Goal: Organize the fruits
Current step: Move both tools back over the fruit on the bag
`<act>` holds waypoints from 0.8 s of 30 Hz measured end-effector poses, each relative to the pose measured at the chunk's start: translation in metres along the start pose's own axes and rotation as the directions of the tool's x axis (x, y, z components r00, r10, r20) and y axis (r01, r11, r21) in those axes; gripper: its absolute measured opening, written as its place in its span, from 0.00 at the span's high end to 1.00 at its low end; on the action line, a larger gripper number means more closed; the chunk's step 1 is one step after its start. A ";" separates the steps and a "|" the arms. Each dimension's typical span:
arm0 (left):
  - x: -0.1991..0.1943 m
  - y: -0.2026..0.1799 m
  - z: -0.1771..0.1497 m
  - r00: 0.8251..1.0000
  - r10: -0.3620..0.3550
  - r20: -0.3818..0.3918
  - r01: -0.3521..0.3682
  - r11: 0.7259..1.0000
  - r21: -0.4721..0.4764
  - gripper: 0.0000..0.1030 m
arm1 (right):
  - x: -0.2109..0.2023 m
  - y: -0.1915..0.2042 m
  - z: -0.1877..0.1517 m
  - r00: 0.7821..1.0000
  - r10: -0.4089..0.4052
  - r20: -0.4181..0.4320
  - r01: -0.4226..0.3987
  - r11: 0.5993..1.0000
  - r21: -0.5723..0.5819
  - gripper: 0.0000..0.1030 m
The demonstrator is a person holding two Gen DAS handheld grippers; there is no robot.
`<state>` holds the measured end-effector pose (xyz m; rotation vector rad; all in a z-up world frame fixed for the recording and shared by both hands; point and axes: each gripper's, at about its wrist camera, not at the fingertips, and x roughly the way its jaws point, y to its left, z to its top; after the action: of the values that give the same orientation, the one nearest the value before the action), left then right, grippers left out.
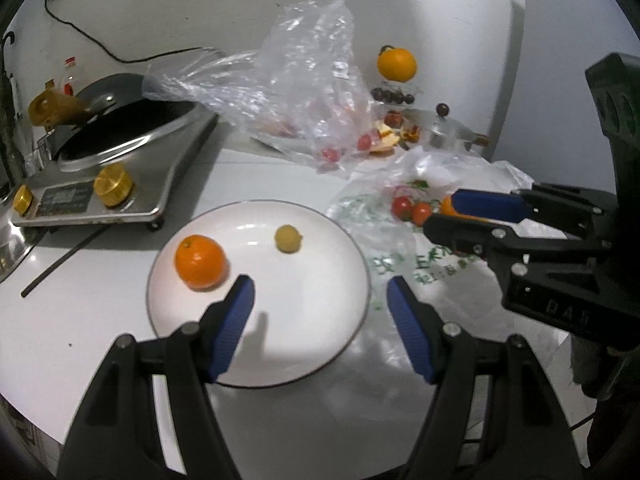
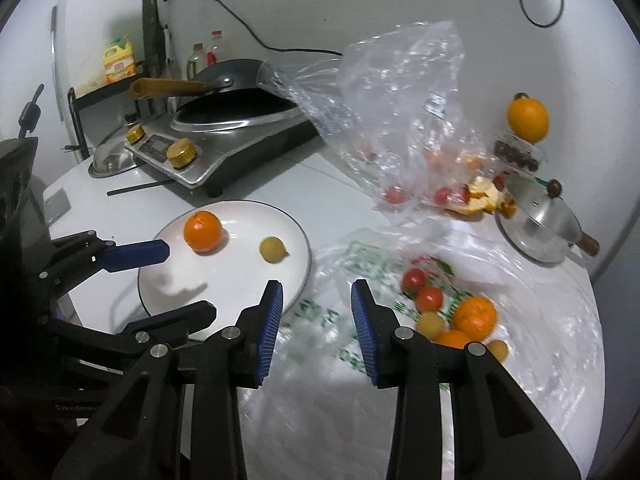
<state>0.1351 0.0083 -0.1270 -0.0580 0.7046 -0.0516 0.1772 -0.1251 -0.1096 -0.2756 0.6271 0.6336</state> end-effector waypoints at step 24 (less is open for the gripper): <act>0.018 -0.067 0.004 0.999 -0.019 -0.044 0.023 0.997 0.072 0.32 | -0.028 -0.070 -0.044 0.999 -0.049 0.006 0.049 0.993 0.109 0.63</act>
<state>0.1498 -0.0592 -0.1307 0.0056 0.7450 -0.0989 0.1830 -0.2113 -0.1231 -0.1860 0.6420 0.5514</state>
